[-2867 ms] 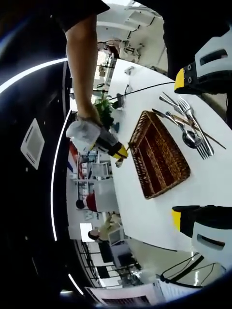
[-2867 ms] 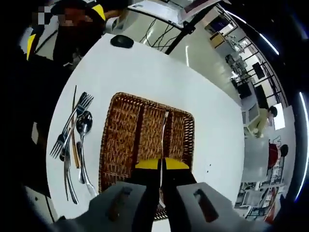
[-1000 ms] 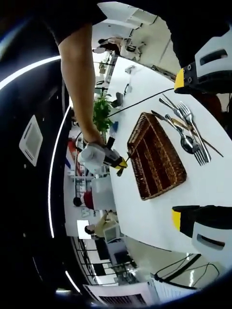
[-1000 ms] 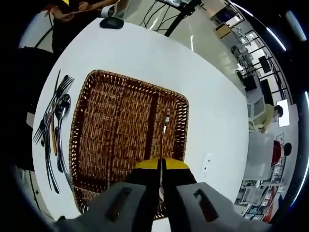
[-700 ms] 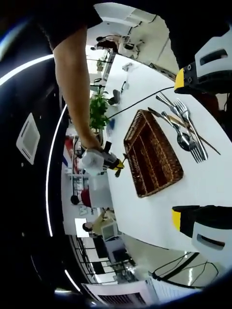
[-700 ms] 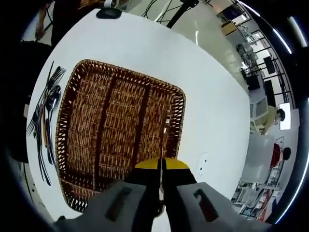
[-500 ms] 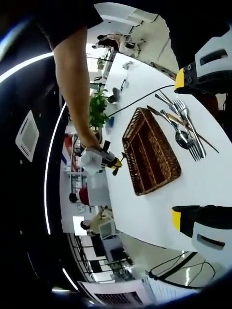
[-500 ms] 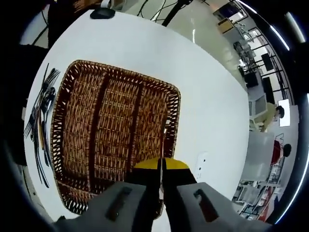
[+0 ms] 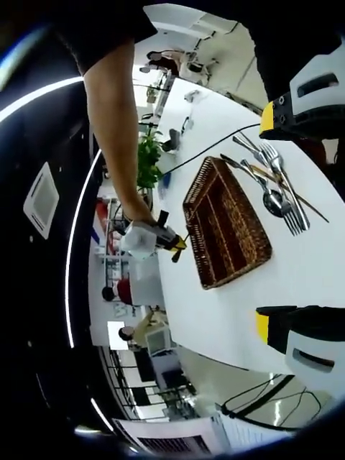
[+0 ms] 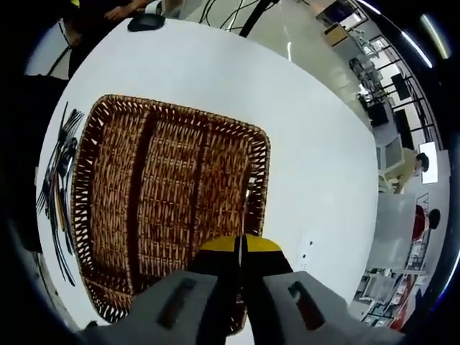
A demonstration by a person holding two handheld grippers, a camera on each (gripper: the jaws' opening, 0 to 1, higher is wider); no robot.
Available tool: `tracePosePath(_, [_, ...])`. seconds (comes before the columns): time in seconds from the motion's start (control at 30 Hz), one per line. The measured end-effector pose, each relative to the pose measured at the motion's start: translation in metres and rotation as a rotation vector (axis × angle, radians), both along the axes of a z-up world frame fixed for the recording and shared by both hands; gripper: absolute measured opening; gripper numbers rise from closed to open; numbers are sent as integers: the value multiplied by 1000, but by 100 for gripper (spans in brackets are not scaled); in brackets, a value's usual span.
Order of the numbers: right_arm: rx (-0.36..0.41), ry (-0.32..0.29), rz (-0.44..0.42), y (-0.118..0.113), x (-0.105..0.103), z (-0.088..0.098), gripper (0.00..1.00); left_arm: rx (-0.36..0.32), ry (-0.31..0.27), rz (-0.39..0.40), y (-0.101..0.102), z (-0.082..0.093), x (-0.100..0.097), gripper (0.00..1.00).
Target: Arrange the knives, forks, and spoons in their matching storage slots by inserting each utensil handle-first until every utensil is classified and aligned in the correct compartment
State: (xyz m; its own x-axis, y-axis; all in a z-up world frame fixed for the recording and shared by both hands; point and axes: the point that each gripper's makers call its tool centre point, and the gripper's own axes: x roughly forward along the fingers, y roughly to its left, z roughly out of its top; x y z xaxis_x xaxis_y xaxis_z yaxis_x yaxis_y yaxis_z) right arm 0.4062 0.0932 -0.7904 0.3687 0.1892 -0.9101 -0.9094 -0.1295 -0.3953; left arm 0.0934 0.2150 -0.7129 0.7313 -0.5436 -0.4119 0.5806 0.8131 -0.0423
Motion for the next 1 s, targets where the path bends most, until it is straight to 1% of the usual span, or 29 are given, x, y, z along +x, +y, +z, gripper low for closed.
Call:
tracePosePath(0.13, [1,5,13,6,4,-9,0,-4,10,8,0,-5,-3,100])
tracePosePath(0.2, [1,5,11,9,0,-12,0,-1,9,11,0,-7,-5,100])
tracePosePath(0.27, [1,9,15,16,-1,-18,0,2,15,13,1,-10,-6,100])
tracePosePath(0.33, [-9,5,23,16,-1,-26,0,1,21,19,2,-12,-7,100])
tracePosePath(0.37, [6,4,32,21,2,-30,0,2,24,21,3,-13,-7,100])
tracePosePath(0.43, [15,-7,13,23,7,-34,0,4,29,26,5,-15,-7,100])
tracePosePath(0.6, [10,-15,33,30,10,-40,0,0,27,26,4,-14,-4,100])
tracePosePath(0.7, [24,-25,35,31,13,-45,0,1,24,23,2,-13,-3,100])
tracePosePath(0.8, [71,-51,5,34,20,-45,0,-3,27,27,2,-15,-3,100])
tracePosePath(0.93, [90,-58,19,38,23,-49,0,0,38,24,2,-20,-5,100])
tracePosePath(1.0, [85,-50,43,39,21,-61,0,-9,44,31,4,-21,-6,100])
